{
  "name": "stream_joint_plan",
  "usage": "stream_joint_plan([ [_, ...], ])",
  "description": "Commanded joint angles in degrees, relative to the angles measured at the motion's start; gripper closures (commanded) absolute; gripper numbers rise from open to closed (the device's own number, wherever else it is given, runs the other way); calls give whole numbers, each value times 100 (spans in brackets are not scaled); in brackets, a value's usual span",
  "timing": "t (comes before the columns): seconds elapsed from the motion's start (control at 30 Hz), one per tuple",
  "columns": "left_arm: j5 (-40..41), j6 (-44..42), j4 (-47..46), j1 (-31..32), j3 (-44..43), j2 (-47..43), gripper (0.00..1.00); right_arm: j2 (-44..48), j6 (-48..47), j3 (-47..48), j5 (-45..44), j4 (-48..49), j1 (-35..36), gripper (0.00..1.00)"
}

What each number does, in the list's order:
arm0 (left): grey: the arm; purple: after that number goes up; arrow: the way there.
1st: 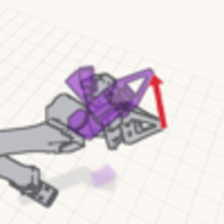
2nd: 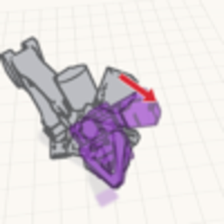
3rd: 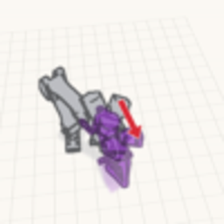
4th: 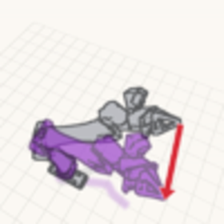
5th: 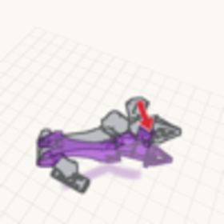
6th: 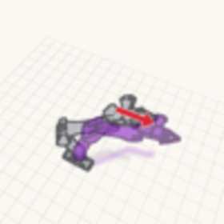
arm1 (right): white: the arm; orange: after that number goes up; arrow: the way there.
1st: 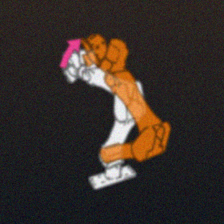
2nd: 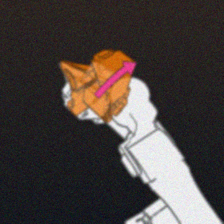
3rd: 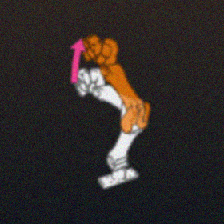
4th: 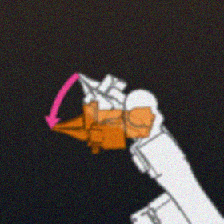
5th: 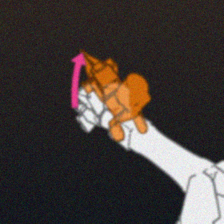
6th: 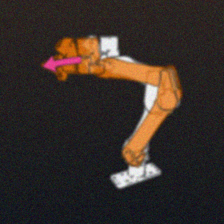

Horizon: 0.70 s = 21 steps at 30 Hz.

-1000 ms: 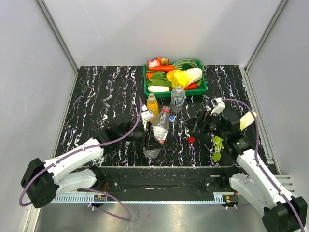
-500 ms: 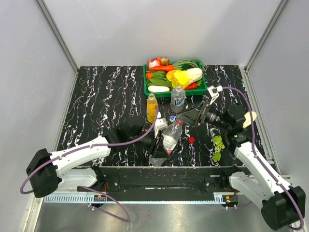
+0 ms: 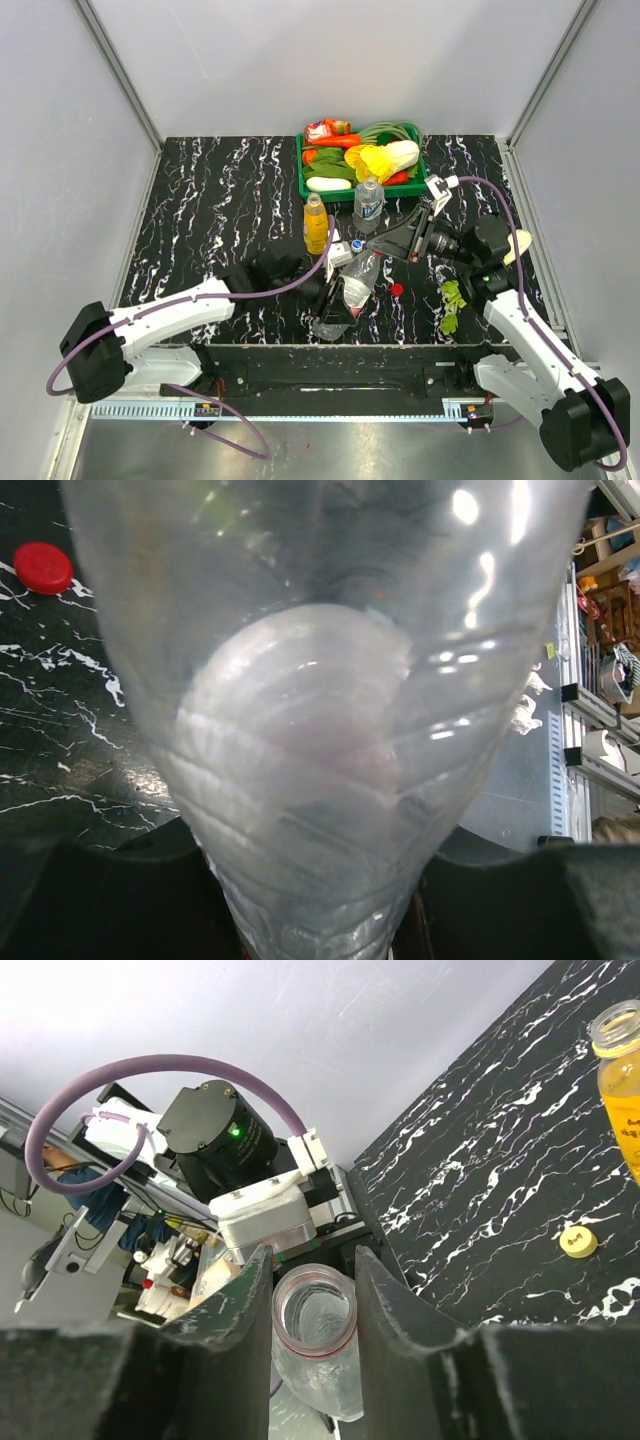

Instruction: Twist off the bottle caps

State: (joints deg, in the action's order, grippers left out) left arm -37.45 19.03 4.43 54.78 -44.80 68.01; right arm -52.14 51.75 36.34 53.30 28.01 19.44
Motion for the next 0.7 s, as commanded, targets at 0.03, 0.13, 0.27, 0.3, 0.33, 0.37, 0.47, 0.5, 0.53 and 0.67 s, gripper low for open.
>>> stream_joint_plan([
  [0.03, 141, -22, -161, 41, -346, 90, 57, 116, -243, 154, 304, -84, 16, 90],
  [0.13, 247, -48, -188, 41, -311, 2, 51, 230, -708, 277, 164, -664, 16, 100],
  [0.27, 571, -48, -188, 41, -249, -208, 9, 327, -1332, 479, 76, -1392, 16, 100],
  [0.3, 685, -48, -188, 41, -214, -296, 1, 336, -1464, 540, 23, -1577, 16, 100],
  [0.33, 721, -48, -214, 41, -179, -393, 1, 327, -1579, 593, 14, -1718, 16, 100],
  [0.37, 835, -48, -197, 50, -179, -463, 1, 327, -1728, 663, -38, -1929, 16, 100],
  [0.47, 1282, -66, 31, 41, -222, -674, 1, 336, -2097, 848, -363, -2483, 16, 100],
  [0.5, 1423, -74, 154, 50, -240, -753, 1, 327, -2246, 901, -529, -2667, 16, 100],
  [0.53, 1634, -101, 268, 41, -266, -824, 1, 310, -2396, 962, -705, -2948, 16, 100],
  [0.67, 2320, -127, 498, 32, -188, -1254, 1, 213, -3028, 1322, -1512, -3722, 16, 100],
])
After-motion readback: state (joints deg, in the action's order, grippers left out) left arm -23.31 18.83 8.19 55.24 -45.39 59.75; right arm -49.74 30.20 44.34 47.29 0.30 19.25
